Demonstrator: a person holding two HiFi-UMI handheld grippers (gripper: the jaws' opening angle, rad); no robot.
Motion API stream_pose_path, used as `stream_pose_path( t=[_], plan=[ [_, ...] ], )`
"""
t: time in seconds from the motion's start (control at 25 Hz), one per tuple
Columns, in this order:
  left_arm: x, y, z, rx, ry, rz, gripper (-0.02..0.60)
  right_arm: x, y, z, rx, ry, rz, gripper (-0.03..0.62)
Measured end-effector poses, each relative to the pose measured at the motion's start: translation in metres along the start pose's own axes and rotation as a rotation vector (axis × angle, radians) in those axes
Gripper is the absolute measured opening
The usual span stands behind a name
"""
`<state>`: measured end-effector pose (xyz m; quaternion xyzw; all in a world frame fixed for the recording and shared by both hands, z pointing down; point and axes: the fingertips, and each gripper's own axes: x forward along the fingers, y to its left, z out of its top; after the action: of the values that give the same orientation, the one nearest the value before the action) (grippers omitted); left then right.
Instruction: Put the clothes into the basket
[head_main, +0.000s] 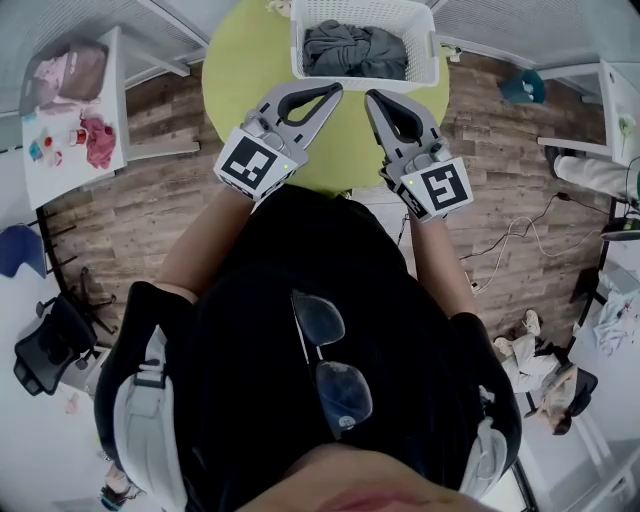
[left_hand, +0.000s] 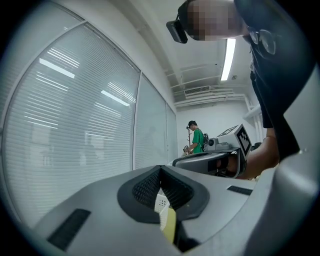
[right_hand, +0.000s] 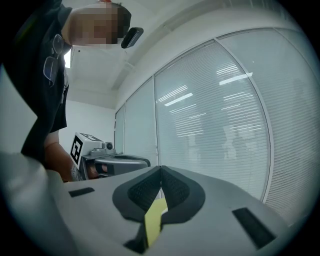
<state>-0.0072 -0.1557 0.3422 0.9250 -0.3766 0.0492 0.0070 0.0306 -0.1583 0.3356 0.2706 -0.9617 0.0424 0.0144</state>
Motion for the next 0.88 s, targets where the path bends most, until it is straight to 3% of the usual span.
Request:
stream_pose_path(
  t=[0.88],
  plan=[
    [0.005,0.013,-0.005,-0.004,0.011,0.0,0.009,0.016,-0.006,0.0,-0.001,0.009,0.013,0.023]
  ],
)
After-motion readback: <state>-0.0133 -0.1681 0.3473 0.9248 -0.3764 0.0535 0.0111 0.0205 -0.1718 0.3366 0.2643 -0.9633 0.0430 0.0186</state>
